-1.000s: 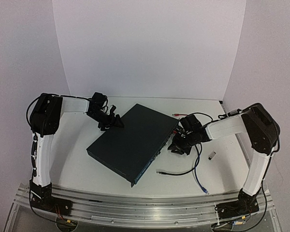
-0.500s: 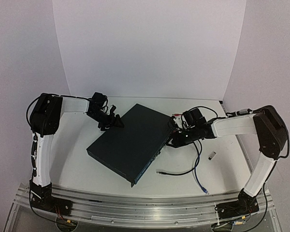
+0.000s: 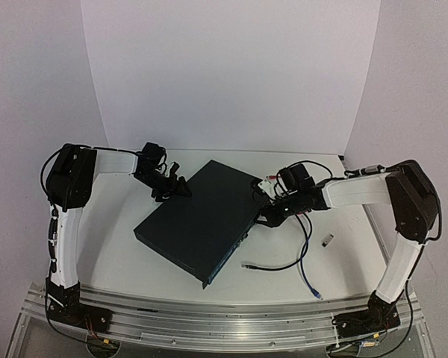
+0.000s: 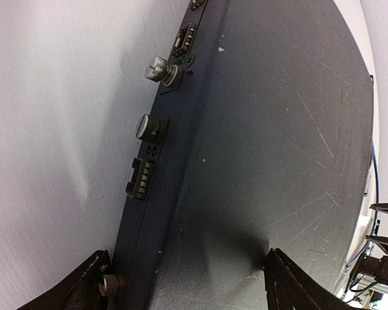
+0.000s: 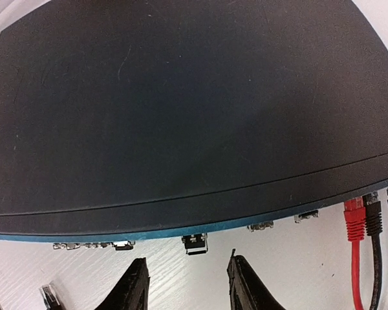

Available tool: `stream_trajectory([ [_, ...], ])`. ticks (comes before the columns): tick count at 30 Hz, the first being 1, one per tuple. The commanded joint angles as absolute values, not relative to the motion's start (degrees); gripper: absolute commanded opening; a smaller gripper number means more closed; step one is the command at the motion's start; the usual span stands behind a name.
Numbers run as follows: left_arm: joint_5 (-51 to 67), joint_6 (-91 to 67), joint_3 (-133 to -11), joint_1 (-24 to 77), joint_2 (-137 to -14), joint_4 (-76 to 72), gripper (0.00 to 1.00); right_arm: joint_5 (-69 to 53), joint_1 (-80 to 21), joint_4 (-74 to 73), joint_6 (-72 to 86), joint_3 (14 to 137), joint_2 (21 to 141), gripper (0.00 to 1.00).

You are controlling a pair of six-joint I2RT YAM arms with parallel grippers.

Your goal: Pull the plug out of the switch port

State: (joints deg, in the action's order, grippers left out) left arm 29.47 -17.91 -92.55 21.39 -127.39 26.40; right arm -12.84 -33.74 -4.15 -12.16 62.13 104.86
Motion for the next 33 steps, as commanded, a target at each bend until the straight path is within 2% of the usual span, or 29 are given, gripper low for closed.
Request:
stream_trajectory([
  [1,25.7,-16.6,-91.9,22.2,-130.8,29.7,0.8,-12.7,-33.8,-4.3,-14.7,64.2,107.2,0.4],
  [20,25.4,-16.7,-92.7,22.2,-131.3,30.4,0.8,-11.0,-35.2,-4.4,-15.3,66.4,111.3,0.39],
  [29,25.1,-17.0,-93.1,22.2,-131.7,30.7,0.8,-7.5,-36.0,-3.2,-16.3,67.2,112.8,0.33],
  [33,25.1,-17.0,-93.4,22.2,-131.9,30.8,0.8,-6.5,-36.1,-1.0,-16.8,66.6,112.9,0.25],
])
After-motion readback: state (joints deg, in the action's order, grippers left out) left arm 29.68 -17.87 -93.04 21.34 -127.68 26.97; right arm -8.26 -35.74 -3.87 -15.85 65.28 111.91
